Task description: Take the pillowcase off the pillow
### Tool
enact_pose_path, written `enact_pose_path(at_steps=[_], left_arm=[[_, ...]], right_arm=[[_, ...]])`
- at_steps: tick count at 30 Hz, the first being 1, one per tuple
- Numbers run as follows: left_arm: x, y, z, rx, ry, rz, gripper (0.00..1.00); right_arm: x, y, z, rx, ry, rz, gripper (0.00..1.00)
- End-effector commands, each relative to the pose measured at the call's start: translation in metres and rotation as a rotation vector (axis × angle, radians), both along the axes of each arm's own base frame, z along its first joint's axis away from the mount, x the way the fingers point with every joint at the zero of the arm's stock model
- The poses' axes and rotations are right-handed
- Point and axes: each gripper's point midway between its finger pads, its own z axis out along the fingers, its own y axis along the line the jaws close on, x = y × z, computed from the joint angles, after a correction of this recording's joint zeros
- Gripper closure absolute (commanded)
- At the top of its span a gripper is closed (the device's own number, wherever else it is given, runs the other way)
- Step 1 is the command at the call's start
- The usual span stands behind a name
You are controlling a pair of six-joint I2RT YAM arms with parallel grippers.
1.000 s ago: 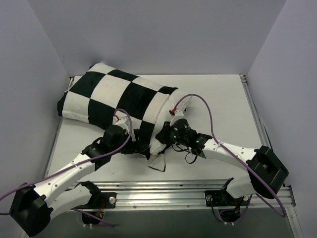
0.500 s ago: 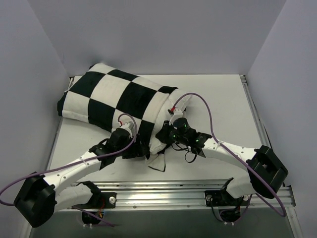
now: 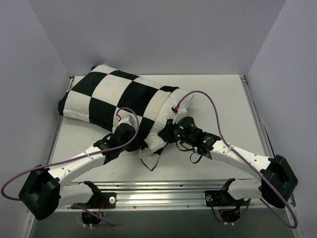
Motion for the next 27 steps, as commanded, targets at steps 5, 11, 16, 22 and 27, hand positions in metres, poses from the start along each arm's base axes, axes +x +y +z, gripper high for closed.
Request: enact_pose_path(at_steps=[5,11,16,22,27], left_arm=[[0.049,0.095,0.005,0.263,-0.111,0.487,0.98],[0.053,0.144,-0.008,0.349,-0.094,0.716,0.98],[0.058,0.155,-0.028,0.366,-0.026,0.744,0.98],[0.059,0.121,-0.012,0.195,-0.048,0.6,0.91],[0.032,0.121,0.025,0.121,-0.066,0.534,0.42]], right_arm=[[-0.021,-0.051,0.182,0.147,-0.342,-0.053,1.0],[-0.051,-0.102,0.254,0.181,-0.48,-0.086,1.0],[-0.095,-0.096,0.269,0.187,-0.505,0.135,1.0],[-0.128,-0.068,0.225,0.163,-0.397,0.416,0.9],[-0.068,-0.09,0.191,0.012,-0.312,0.077,0.43]])
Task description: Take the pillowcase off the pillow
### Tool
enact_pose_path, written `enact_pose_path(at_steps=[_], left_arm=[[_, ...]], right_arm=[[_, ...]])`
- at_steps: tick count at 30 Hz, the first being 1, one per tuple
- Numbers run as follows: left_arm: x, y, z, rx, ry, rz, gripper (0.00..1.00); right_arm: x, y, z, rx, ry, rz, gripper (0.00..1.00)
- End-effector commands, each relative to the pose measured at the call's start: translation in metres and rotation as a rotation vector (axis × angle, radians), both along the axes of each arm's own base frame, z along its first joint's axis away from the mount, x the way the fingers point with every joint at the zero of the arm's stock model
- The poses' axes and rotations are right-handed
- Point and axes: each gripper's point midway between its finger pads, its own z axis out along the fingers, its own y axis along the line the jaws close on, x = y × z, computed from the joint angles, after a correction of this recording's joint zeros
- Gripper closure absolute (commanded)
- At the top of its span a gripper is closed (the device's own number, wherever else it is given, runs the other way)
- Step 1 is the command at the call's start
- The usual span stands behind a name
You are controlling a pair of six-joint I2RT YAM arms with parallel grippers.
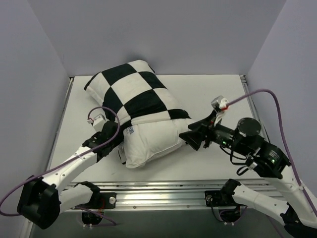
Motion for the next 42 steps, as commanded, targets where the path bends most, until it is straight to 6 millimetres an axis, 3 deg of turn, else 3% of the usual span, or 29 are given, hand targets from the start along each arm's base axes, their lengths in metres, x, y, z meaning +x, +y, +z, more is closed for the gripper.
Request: enact_pose_path(at_steps=[1,2,4,6,7,10,11,14,15,16,17,19,20,22,24,25,27,32,33,36,38,42], left_arm=[[-0.011,-0.005,0.044,-0.072,-0.078,-0.052,0.28],[-0.022,0.0,0.052,-0.076,-0.081,-0.056,0.22],[-0.029,0.006,0.068,-0.082,-0.105,-0.052,0.13],[-0.037,0.012,0.08,-0.083,-0.129,-0.054,0.09],[-0.038,0.013,0.085,-0.084,-0.14,-0.059,0.09],[-0.03,0.008,0.094,-0.092,-0.172,-0.084,0.08],[-0.021,0.002,0.095,-0.094,-0.181,-0.102,0.08],[0.005,-0.018,0.094,-0.085,-0.186,-0.166,0.07],[0.016,-0.023,0.099,-0.082,-0.193,-0.18,0.07],[0.023,-0.027,0.099,-0.063,-0.188,-0.207,0.06],[0.033,-0.04,0.086,-0.066,-0.146,-0.248,0.06],[0.049,-0.055,0.093,-0.068,-0.15,-0.297,0.06],[0.058,-0.067,0.085,-0.084,-0.135,-0.337,0.06],[0.069,-0.082,0.092,-0.116,-0.169,-0.382,0.06],[0.072,-0.097,0.092,-0.147,-0.174,-0.427,0.06],[0.076,-0.105,0.101,-0.158,-0.206,-0.451,0.06],[0.079,-0.113,0.105,-0.163,-0.219,-0.478,0.06],[0.097,-0.125,0.13,-0.139,-0.293,-0.517,0.06],[0.1,-0.125,0.134,-0.131,-0.304,-0.516,0.06],[0.117,-0.122,0.152,-0.09,-0.349,-0.503,0.05],[0.126,-0.107,0.16,-0.049,-0.362,-0.45,0.03],[0.134,-0.076,0.205,-0.013,-0.435,-0.356,0.06]], right_arm=[[0.044,-0.016,-0.045,-0.14,0.101,-0.243,0.39],[0.065,-0.025,-0.057,-0.188,0.118,-0.358,0.33],[0.084,-0.032,-0.069,-0.226,0.131,-0.444,0.27],[0.103,-0.032,-0.092,-0.275,0.166,-0.489,0.22],[0.114,-0.034,-0.094,-0.268,0.163,-0.509,0.2],[0.135,-0.022,-0.13,-0.332,0.191,-0.491,0.12],[0.141,-0.015,-0.15,-0.372,0.214,-0.47,0.09],[0.137,0.01,-0.198,-0.427,0.273,-0.323,0.09],[0.136,0.019,-0.204,-0.407,0.271,-0.283,0.12],[0.121,0.028,-0.223,-0.407,0.317,-0.202,0.22],[0.11,0.037,-0.228,-0.395,0.336,-0.15,0.29],[0.091,0.054,-0.222,-0.362,0.315,-0.08,0.5],[0.068,0.07,-0.223,-0.368,0.311,-0.019,0.56],[0.046,0.083,-0.214,-0.341,0.309,0.038,0.7],[0.022,0.097,-0.207,-0.304,0.326,0.088,0.8],[0.014,0.099,-0.199,-0.28,0.319,0.105,0.85],[0.009,0.103,-0.19,-0.258,0.308,0.105,0.86],[0.032,0.101,-0.187,-0.279,0.26,0.016,0.88],[0.037,0.105,-0.178,-0.275,0.247,0.014,0.88],[0.056,0.111,-0.182,-0.287,0.217,-0.04,0.87],[0.082,0.103,-0.192,-0.295,0.232,-0.106,0.87],[0.125,0.096,-0.192,-0.251,0.234,-0.178,0.85]])
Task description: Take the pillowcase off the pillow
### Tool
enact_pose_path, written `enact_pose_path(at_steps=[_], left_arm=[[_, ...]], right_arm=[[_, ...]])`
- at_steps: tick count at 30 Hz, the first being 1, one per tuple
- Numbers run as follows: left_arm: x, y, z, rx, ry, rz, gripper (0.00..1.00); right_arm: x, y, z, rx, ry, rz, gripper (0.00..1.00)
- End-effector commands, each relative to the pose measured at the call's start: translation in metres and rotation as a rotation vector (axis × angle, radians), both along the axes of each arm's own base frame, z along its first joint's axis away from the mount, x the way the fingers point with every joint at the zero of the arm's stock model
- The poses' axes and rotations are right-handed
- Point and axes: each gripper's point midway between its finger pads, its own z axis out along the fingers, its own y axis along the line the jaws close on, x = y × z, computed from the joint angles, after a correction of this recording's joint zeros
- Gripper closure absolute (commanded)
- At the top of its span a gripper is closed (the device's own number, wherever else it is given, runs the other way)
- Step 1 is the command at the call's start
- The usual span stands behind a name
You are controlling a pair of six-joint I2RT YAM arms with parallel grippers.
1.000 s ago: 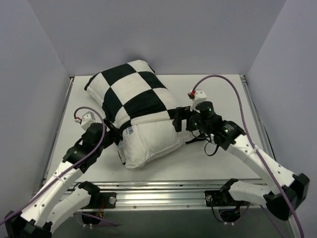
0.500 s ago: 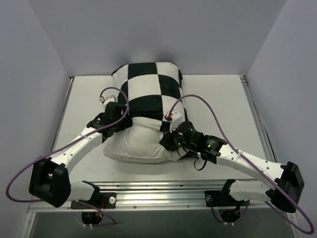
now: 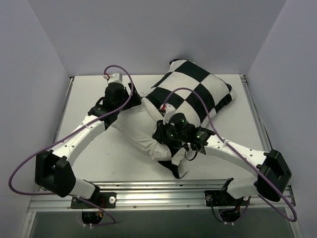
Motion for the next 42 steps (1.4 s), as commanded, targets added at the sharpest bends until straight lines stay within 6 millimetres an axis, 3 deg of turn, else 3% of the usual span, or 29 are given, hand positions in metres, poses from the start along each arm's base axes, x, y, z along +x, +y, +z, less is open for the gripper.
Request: enact_pose_path(at_steps=[1,2,4,5,7,8,11,13,14,16,18,20,21,23,24,26,27,31,33,35,41,42], left_arm=[[0.008,0.021,0.07,-0.013,-0.138,0.057,0.06],[0.003,0.032,0.085,-0.004,-0.169,0.096,0.06],[-0.013,0.046,0.103,0.008,-0.183,0.128,0.06],[-0.02,0.052,0.107,0.009,-0.184,0.145,0.06],[-0.043,0.058,0.11,-0.008,-0.163,0.134,0.06],[-0.051,0.058,0.108,-0.018,-0.151,0.121,0.06],[-0.085,0.048,0.085,-0.085,-0.079,0.03,0.06],[-0.107,0.035,0.076,-0.164,-0.038,-0.051,0.06],[-0.116,0.03,0.054,-0.171,0.016,-0.08,0.06],[-0.136,0.016,0.048,-0.239,0.053,-0.171,0.06],[-0.148,0.008,0.03,-0.254,0.099,-0.219,0.06],[-0.161,0.002,0.025,-0.274,0.116,-0.27,0.06],[-0.164,-0.002,0.019,-0.28,0.127,-0.288,0.06],[-0.172,-0.011,0.015,-0.303,0.137,-0.336,0.06],[-0.176,-0.017,0.012,-0.306,0.137,-0.359,0.06],[-0.176,-0.024,0.004,-0.297,0.146,-0.365,0.06],[-0.18,-0.031,0.002,-0.291,0.153,-0.387,0.06],[-0.183,-0.053,-0.015,-0.253,0.205,-0.434,0.06],[-0.182,-0.058,-0.021,-0.236,0.216,-0.436,0.06],[-0.181,-0.062,-0.035,-0.208,0.254,-0.433,0.06],[-0.177,-0.067,-0.069,-0.15,0.33,-0.395,0.06],[-0.177,-0.068,-0.074,-0.143,0.345,-0.394,0.05]], right_arm=[[0.053,0.001,0.019,0.046,-0.093,-0.094,0.85],[0.061,0.006,0.032,0.071,-0.12,-0.099,0.85],[0.068,0.018,0.024,0.067,-0.104,-0.084,0.84],[0.073,0.026,0.037,0.088,-0.117,-0.07,0.84],[0.079,0.037,0.033,0.083,-0.11,-0.056,0.8],[0.084,0.043,0.049,0.112,-0.135,-0.048,0.78],[0.093,0.052,0.057,0.115,-0.154,-0.046,0.7],[0.102,0.057,0.076,0.122,-0.188,-0.047,0.61],[0.103,0.056,0.078,0.112,-0.188,-0.052,0.58],[0.108,0.05,0.096,0.114,-0.223,-0.088,0.47],[0.108,0.038,0.107,0.101,-0.244,-0.125,0.36],[0.104,0.027,0.112,0.085,-0.253,-0.147,0.3],[0.101,0.019,0.125,0.099,-0.275,-0.164,0.25],[0.094,0.007,0.125,0.094,-0.273,-0.183,0.21],[0.092,-0.003,0.136,0.108,-0.294,-0.215,0.19],[0.09,-0.021,0.13,0.083,-0.292,-0.283,0.18],[0.086,-0.031,0.138,0.094,-0.308,-0.307,0.16],[0.077,-0.056,0.128,0.055,-0.305,-0.363,0.13],[0.068,-0.065,0.114,0.035,-0.274,-0.37,0.13],[0.059,-0.071,0.087,-0.007,-0.225,-0.364,0.13],[0.035,-0.073,0.035,-0.014,-0.112,-0.323,0.15],[0.028,-0.074,0.018,-0.03,-0.078,-0.311,0.15]])
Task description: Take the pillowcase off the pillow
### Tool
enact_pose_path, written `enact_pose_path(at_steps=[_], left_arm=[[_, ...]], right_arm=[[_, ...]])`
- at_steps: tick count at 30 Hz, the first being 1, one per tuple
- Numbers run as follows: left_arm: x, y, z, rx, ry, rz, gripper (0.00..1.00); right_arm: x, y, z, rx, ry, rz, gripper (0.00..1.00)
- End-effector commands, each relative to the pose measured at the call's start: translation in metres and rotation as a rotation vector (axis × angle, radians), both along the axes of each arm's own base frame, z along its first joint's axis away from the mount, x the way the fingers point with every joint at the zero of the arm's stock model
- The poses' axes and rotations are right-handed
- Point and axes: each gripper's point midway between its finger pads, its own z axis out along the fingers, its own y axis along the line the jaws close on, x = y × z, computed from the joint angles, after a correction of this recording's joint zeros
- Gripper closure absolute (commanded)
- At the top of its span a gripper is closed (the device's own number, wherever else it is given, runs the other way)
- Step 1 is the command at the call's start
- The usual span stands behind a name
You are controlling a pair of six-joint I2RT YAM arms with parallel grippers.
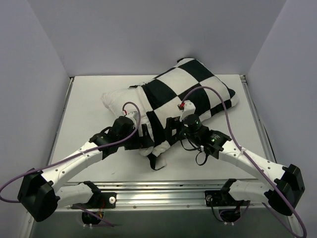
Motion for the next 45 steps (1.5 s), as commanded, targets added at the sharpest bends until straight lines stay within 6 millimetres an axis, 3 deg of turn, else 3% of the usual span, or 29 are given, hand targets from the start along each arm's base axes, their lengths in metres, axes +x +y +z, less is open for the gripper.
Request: enact_pose_path(at_steps=[1,2,4,5,8,9,12,16,21,26,31,33,36,37,39,42,43,45], left_arm=[[0.009,-0.01,0.0,-0.006,-0.023,0.014,0.04],[0.009,-0.011,-0.003,0.001,-0.021,0.012,0.04],[0.01,-0.011,-0.009,0.017,-0.013,0.018,0.17],[0.009,-0.012,-0.011,0.018,-0.014,0.016,0.33],[0.01,-0.012,-0.011,0.016,-0.014,0.021,0.61],[0.01,-0.013,-0.006,0.008,-0.024,0.021,0.78],[0.011,-0.011,0.003,0.0,-0.049,0.028,0.97],[0.012,-0.01,0.018,-0.018,-0.084,0.03,0.98],[0.012,-0.012,0.036,-0.034,-0.109,0.017,0.98],[0.011,-0.009,0.045,-0.034,-0.128,0.021,0.98],[0.01,-0.008,0.047,-0.036,-0.127,0.023,0.98],[0.009,-0.007,0.045,-0.033,-0.126,0.022,0.98],[0.008,-0.006,0.045,-0.031,-0.124,0.022,0.98],[0.008,-0.005,0.045,-0.028,-0.123,0.022,0.98],[0.007,-0.002,0.048,-0.02,-0.132,0.027,0.98],[0.008,0.017,0.049,0.044,-0.145,0.08,0.98],[0.004,0.026,0.048,0.081,-0.135,0.089,0.98],[0.004,0.049,0.054,0.139,-0.171,0.144,0.98]], right_arm=[[-0.014,0.005,-0.018,0.065,0.052,0.012,0.15],[-0.018,0.007,-0.023,0.073,0.065,0.022,0.16],[-0.025,0.014,-0.038,0.088,0.088,0.043,0.16],[-0.033,0.021,-0.042,0.096,0.103,0.059,0.16],[-0.047,0.038,-0.058,0.098,0.141,0.092,0.17],[-0.05,0.042,-0.066,0.087,0.158,0.097,0.17],[-0.056,0.05,-0.074,0.075,0.174,0.111,0.17],[-0.051,0.056,-0.072,0.072,0.157,0.115,0.17],[-0.045,0.066,-0.09,0.033,0.189,0.113,0.18],[-0.039,0.073,-0.101,0.013,0.191,0.113,0.3],[-0.035,0.083,-0.101,0.036,0.189,0.125,0.35],[-0.033,0.086,-0.102,0.04,0.186,0.124,0.42],[-0.028,0.085,-0.104,0.039,0.176,0.105,0.65],[-0.025,0.081,-0.105,0.028,0.167,0.081,0.82],[-0.018,0.071,-0.109,0.015,0.169,0.042,0.98],[0.0,0.04,-0.111,0.009,0.182,-0.053,1.0],[0.006,0.03,-0.101,0.026,0.168,-0.079,1.0],[0.026,-0.012,-0.098,0.003,0.16,-0.202,1.0]])
